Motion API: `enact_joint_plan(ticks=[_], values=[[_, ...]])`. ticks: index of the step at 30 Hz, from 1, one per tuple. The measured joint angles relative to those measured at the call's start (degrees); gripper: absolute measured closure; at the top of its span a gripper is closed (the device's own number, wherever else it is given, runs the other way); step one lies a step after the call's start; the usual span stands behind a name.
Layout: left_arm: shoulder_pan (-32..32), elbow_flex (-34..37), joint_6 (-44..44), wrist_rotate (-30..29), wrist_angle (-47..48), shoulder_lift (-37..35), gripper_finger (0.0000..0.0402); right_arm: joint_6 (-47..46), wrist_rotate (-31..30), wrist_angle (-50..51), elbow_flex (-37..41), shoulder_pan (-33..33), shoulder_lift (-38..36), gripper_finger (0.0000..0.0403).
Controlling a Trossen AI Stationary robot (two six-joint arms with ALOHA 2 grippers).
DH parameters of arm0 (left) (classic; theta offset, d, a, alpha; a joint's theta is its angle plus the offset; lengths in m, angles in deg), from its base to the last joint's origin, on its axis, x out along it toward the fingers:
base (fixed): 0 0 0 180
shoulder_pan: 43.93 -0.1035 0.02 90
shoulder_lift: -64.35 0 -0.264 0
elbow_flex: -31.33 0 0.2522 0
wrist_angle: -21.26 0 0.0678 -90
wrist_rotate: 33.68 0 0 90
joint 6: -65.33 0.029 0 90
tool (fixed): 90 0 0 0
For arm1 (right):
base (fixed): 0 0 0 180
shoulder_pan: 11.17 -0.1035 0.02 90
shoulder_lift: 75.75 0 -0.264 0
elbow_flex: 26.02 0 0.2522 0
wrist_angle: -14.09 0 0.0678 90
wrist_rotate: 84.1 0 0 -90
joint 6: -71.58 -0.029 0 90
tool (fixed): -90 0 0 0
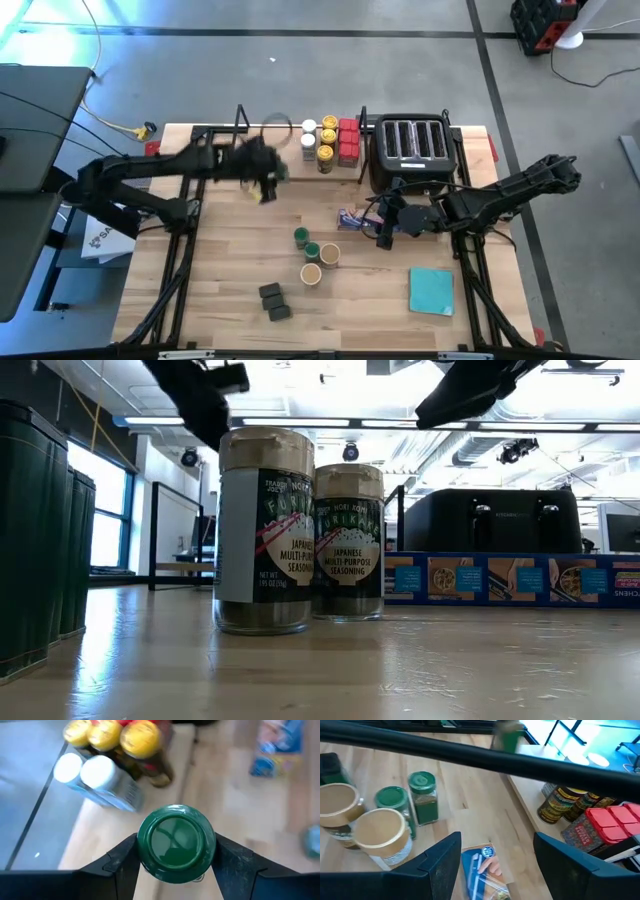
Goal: Shelf spices
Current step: Put the bottom green seasoning bottle on the shelf
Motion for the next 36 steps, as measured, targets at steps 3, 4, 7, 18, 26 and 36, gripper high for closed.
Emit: enact_joint_plan(ticks=[3,4,7,18,26,36], values=[[-8.6,-0.1,4.4,5.9,-4.2,1.7,0.0199,-1.1,0.0,0.0,0.0,-0.7,0.0,0.0160],[-11.0,0.0,5.6,7.1,-5.3,2.6,0.0199,-1.1,0.0,-0.1,0.0,-0.8,0.0,0.0160],[-17.7,-0.1,9.2,11.9,-7.9,5.8,0.0199,-1.1,0.0,-0.2,0.0,-1.0,0.0,0.0160],[-27.8,-7.9,15.5,19.7,-11.5,21.7,0.0197,-2.1,-1.5,-0.5,0.0,-0.4,0.0,0.0160],[-29.9,-8.7,18.8,20.5,-13.0,23.5,0.0189,-4.9,-2.6,-0.5,0.0,0.9,0.0,0.0160],[-31.9,-8.6,20.3,23.0,-13.3,23.4,0.0173,-9.2,-2.2,-0.5,-0.1,-0.2,0.0,0.0160]])
